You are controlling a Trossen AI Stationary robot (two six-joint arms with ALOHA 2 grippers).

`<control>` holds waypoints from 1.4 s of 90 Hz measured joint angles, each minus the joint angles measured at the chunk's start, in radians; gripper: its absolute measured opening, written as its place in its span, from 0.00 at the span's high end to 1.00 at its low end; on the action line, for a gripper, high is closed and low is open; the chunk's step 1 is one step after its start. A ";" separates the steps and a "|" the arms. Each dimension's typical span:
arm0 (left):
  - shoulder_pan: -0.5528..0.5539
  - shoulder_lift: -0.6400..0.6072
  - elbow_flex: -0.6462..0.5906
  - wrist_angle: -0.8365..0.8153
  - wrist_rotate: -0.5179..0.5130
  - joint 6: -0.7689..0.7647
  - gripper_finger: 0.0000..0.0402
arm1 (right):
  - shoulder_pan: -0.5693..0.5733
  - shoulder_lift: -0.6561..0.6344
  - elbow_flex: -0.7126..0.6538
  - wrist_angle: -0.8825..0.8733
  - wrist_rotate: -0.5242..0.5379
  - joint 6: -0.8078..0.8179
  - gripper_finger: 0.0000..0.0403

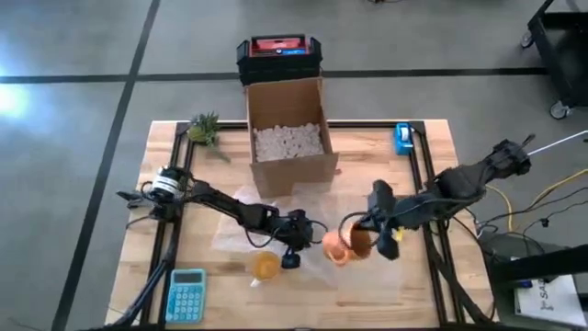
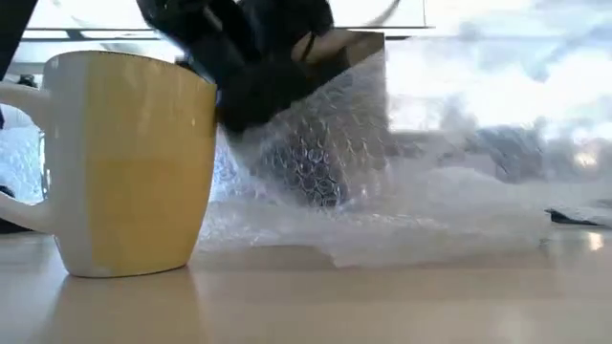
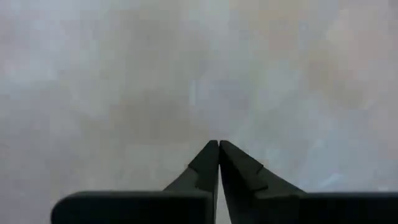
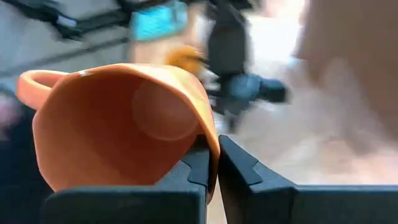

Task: Wrap mug
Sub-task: Wrap the orange mug with bubble wrap

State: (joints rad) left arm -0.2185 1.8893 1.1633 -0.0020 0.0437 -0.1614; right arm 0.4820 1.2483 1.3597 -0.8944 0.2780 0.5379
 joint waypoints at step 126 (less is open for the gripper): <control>-0.024 -0.626 -0.608 -0.017 -0.216 -0.223 1.00 | -0.175 0.410 0.214 -0.387 -0.317 -0.016 0.52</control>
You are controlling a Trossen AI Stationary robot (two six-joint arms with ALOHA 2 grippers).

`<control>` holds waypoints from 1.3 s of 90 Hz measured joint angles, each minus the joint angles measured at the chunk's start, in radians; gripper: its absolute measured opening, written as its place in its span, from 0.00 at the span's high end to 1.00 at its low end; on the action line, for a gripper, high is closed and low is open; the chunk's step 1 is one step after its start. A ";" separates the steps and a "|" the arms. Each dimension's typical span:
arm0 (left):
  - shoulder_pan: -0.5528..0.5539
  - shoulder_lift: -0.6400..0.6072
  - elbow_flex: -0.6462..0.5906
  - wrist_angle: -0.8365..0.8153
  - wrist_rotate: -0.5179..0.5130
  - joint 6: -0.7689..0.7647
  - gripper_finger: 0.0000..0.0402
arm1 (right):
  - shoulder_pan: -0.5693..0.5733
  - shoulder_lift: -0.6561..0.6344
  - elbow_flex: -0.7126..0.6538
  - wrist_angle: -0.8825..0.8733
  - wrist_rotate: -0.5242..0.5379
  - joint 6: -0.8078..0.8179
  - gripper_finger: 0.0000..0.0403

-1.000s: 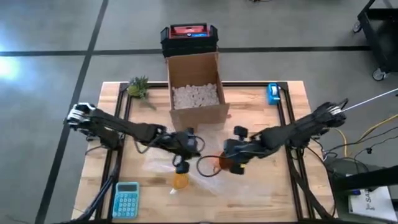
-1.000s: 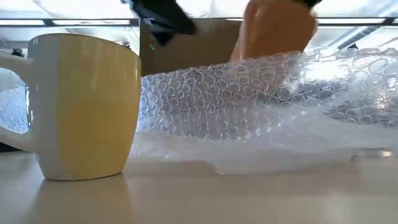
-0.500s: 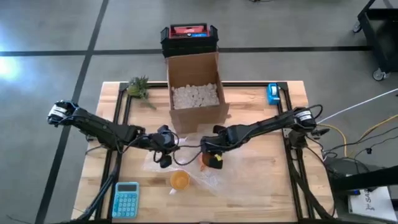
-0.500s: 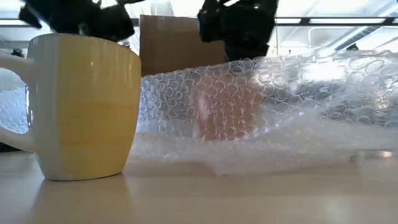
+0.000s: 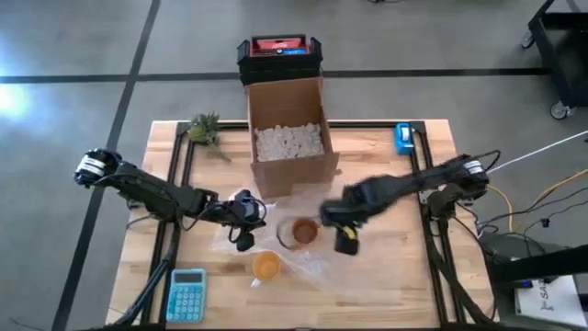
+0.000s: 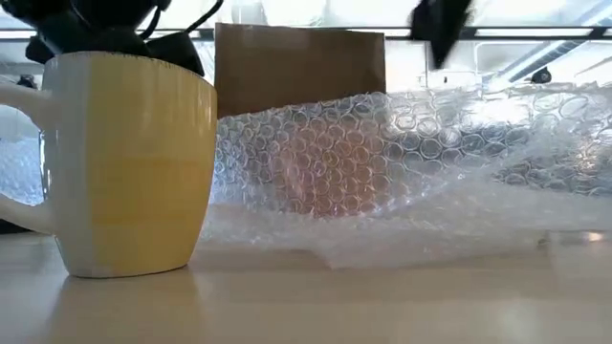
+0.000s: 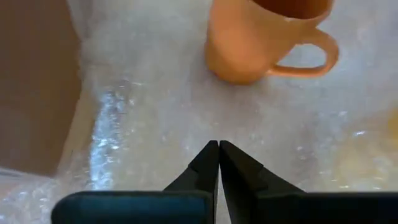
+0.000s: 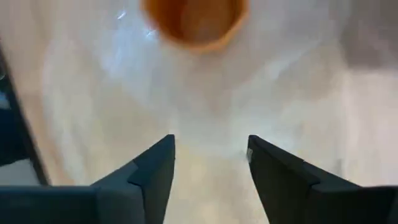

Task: Wrap mug
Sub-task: Wrap the orange mug with bubble wrap

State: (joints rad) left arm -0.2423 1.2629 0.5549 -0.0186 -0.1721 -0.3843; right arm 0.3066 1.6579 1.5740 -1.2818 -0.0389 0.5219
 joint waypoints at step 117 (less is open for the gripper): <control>-0.001 0.327 0.044 0.602 -0.002 0.062 1.00 | 0.362 -0.078 -0.317 0.411 0.651 0.123 0.99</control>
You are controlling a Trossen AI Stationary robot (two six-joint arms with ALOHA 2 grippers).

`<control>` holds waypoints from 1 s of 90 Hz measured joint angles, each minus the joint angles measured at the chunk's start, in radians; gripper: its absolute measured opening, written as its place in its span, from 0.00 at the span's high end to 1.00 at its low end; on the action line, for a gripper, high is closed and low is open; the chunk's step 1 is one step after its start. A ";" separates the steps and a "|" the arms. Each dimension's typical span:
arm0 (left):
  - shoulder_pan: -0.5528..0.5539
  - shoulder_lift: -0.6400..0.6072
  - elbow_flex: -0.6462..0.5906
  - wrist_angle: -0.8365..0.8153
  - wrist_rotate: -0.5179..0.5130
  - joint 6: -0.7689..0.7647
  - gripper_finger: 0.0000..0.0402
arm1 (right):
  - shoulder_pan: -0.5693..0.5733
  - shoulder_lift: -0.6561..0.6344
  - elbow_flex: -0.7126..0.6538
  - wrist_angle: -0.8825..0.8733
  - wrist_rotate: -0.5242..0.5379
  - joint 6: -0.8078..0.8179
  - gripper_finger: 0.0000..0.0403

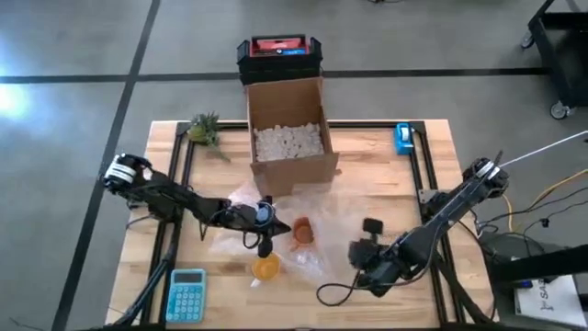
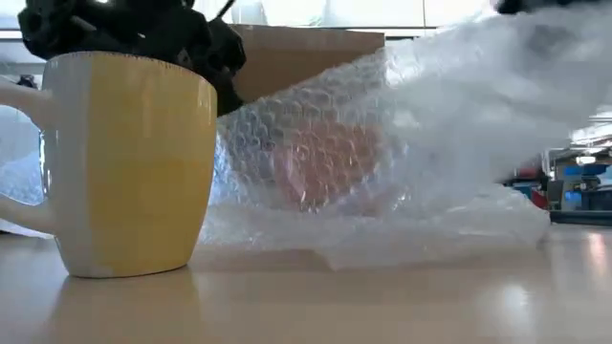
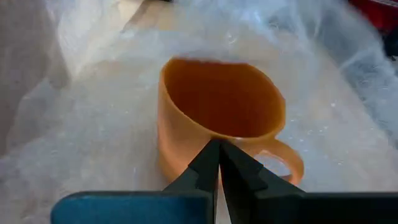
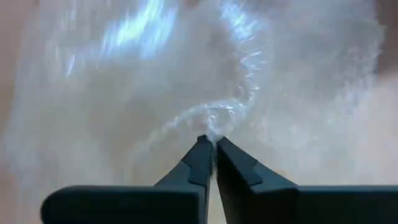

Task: Wrap mug
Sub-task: Wrap the orange mug with bubble wrap

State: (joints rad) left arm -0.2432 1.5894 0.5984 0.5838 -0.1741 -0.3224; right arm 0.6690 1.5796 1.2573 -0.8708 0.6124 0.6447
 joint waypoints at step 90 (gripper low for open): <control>0.004 0.037 0.264 -0.381 0.032 0.095 1.00 | -0.387 0.271 0.081 0.301 -0.299 -0.365 1.00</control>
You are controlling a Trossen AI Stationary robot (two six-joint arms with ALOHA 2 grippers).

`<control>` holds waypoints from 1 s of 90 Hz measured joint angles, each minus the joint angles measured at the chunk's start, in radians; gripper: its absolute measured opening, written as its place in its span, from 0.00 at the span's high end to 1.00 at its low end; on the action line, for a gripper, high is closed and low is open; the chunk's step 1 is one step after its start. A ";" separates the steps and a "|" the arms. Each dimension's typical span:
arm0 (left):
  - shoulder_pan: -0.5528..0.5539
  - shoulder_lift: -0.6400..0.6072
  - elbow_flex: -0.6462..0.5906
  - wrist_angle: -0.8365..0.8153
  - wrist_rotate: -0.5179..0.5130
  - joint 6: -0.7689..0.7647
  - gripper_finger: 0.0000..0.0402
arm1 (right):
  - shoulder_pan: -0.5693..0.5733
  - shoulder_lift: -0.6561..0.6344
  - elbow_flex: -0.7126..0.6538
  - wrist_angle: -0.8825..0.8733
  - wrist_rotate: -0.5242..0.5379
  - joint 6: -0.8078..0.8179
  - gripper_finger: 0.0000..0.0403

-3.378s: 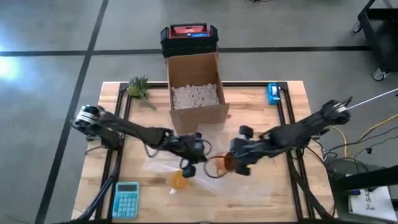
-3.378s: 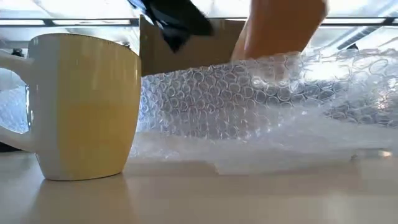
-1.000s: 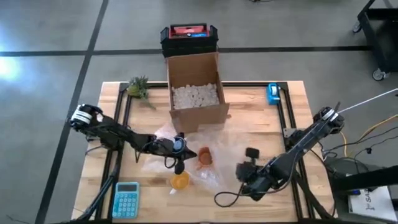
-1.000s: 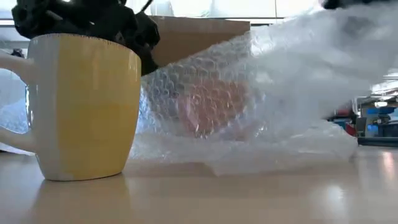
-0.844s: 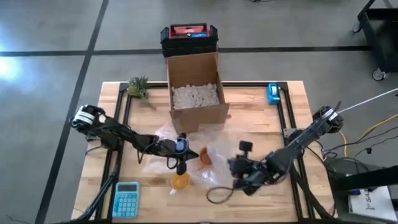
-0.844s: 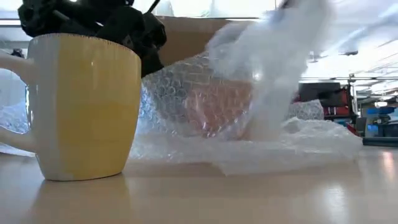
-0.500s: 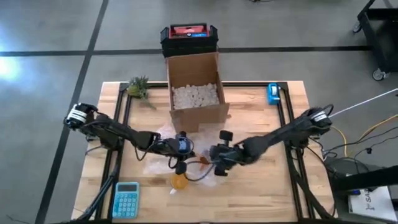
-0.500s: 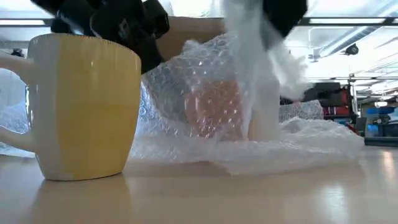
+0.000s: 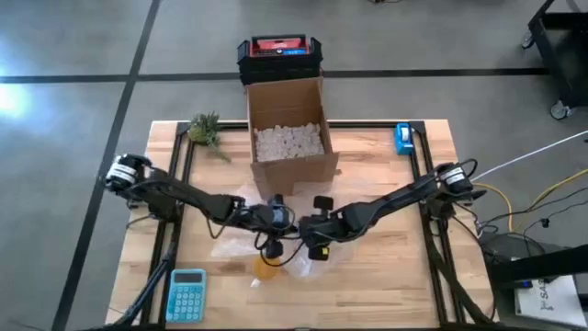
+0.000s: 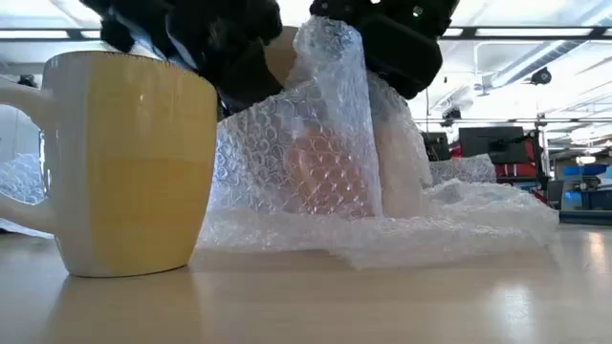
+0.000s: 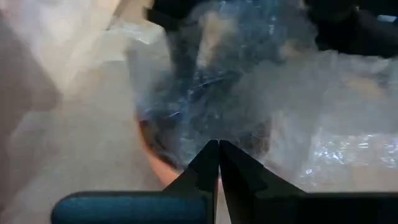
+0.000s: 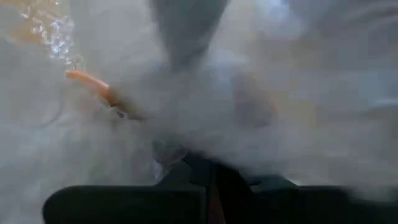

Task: Wrap mug
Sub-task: Wrap the orange mug with bubble wrap

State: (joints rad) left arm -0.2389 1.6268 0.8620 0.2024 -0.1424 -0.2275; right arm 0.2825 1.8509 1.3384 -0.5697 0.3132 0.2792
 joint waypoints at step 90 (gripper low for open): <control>0.000 0.069 0.043 0.013 -0.005 -0.009 1.00 | -0.024 -0.023 0.132 -0.184 -0.187 -0.070 0.96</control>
State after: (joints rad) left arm -0.2386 1.6958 0.9049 0.2159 -0.1471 -0.2367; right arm 0.2588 1.8282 1.4702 -0.7542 0.1258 0.2093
